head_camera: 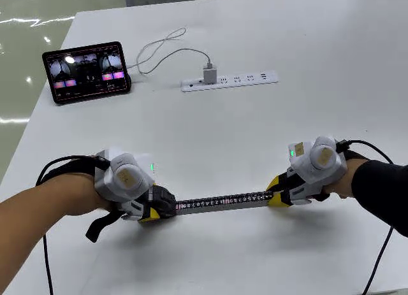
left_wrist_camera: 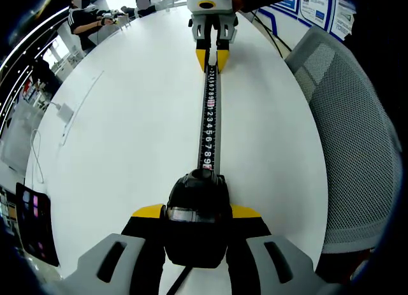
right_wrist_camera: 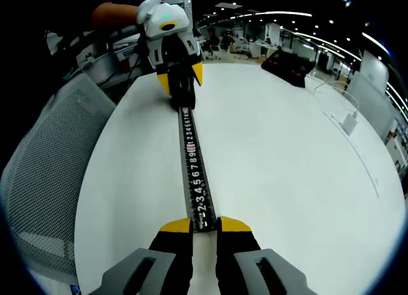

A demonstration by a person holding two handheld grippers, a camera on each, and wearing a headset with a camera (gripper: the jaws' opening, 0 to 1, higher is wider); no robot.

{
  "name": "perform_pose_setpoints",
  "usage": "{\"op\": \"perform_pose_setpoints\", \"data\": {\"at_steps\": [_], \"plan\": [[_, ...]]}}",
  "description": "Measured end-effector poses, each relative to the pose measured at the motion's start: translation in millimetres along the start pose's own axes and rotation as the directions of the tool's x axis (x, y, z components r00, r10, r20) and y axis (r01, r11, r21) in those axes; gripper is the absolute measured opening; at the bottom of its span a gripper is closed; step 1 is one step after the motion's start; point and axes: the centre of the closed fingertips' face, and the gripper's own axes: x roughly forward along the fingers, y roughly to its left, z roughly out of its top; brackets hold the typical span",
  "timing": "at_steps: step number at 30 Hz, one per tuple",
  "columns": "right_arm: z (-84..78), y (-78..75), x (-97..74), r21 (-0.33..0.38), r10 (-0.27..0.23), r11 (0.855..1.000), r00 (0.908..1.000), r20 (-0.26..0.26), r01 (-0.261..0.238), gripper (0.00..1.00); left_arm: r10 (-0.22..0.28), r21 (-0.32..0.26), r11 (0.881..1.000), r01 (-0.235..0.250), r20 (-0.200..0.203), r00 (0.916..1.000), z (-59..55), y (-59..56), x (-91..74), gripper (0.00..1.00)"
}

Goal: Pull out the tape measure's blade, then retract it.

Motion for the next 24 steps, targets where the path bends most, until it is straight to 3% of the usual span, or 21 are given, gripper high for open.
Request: {"op": "perform_pose_setpoints", "data": {"at_steps": [24], "plan": [[-12.1, 0.1, -12.4, 0.016, -0.011, 1.0, 0.9998, -0.015, 0.011, 0.09, -0.001, -0.005, 1.0, 0.001, 0.003, 1.0, 0.5, 0.0, -0.5, 0.31]]}}
